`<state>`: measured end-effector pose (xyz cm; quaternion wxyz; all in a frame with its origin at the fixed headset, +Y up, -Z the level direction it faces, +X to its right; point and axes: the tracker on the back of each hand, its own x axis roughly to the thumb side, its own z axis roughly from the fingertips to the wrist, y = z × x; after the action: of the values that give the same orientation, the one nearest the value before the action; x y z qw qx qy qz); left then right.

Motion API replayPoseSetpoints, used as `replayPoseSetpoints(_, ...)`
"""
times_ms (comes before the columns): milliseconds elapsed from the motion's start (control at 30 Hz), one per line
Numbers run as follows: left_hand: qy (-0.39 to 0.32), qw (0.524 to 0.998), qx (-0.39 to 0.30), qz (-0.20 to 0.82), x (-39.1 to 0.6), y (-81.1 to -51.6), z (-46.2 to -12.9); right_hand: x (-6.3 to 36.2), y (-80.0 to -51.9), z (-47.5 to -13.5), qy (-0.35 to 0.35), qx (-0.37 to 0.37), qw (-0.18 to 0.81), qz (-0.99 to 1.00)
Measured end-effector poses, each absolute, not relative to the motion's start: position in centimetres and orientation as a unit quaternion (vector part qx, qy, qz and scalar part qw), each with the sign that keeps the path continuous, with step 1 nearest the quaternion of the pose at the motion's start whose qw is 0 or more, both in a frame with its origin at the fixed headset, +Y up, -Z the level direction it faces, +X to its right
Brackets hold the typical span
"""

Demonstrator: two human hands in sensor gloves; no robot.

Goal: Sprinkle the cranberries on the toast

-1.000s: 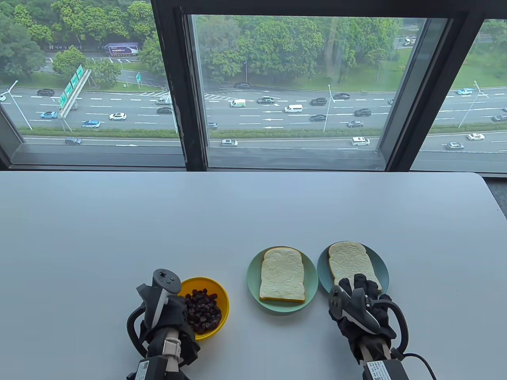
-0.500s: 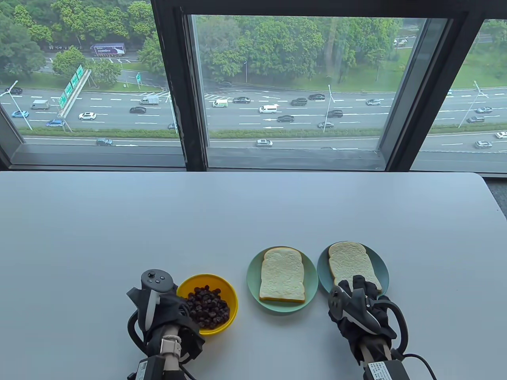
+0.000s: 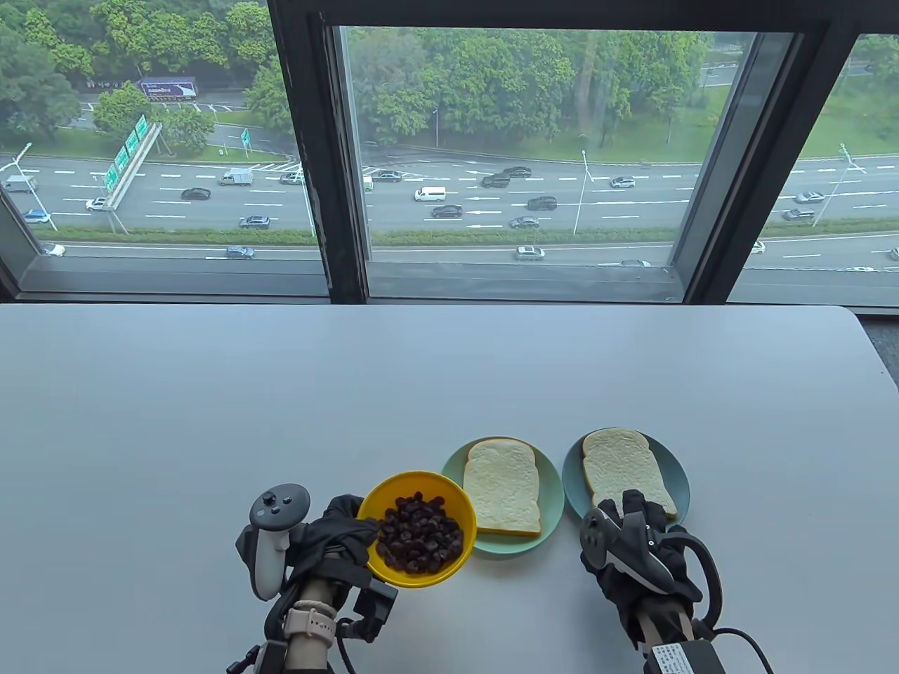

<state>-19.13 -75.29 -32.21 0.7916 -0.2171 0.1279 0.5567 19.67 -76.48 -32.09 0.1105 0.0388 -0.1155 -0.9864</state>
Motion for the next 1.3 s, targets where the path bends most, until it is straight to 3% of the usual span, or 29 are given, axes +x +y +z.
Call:
replayPoseSetpoints(300, 0.059, 0.817, -0.258, 0.512, -15.4, -74.6, -32.0, 19.6, -76.3, -32.1, -0.124, 0.034, 0.091, -0.988)
replayPoseSetpoints(500, 0.034, 0.816, -0.282, 0.504, -14.1, -74.6, -31.8, 18.2, -74.4, -31.8, -0.116, 0.000, 0.027, -0.993)
replayPoseSetpoints(700, 0.028, 0.819, -0.308, 0.484, -12.8, -75.0, -31.5, 14.1, -70.4, -30.4, -0.050, -0.108, -0.111, -0.987)
replayPoseSetpoints(833, 0.022, 0.819, -0.307, 0.484, -12.4, -74.9, -31.3, 9.9, -68.6, -29.2, -0.048, -0.204, -0.175, -0.962)
replayPoseSetpoints(933, 0.023, 0.816, -0.286, 0.502, -12.5, -74.6, -31.0, 6.7, -68.5, -28.8, -0.068, -0.250, -0.116, -0.959)
replayPoseSetpoints(1067, 0.050, 0.780, -0.254, 0.570, -13.0, -74.5, -30.5, 3.6, -69.4, -29.2, -0.098, -0.272, 0.047, -0.956)
replayPoseSetpoints(1133, 0.070, 0.750, -0.239, 0.613, -13.2, -74.5, -30.3, 2.6, -69.5, -29.5, -0.106, -0.278, 0.074, -0.952)
replayPoseSetpoints(1300, 0.081, 0.724, -0.229, 0.645, -13.5, -74.9, -30.2, 1.4, -69.7, -30.7, -0.116, -0.272, 0.111, -0.949)
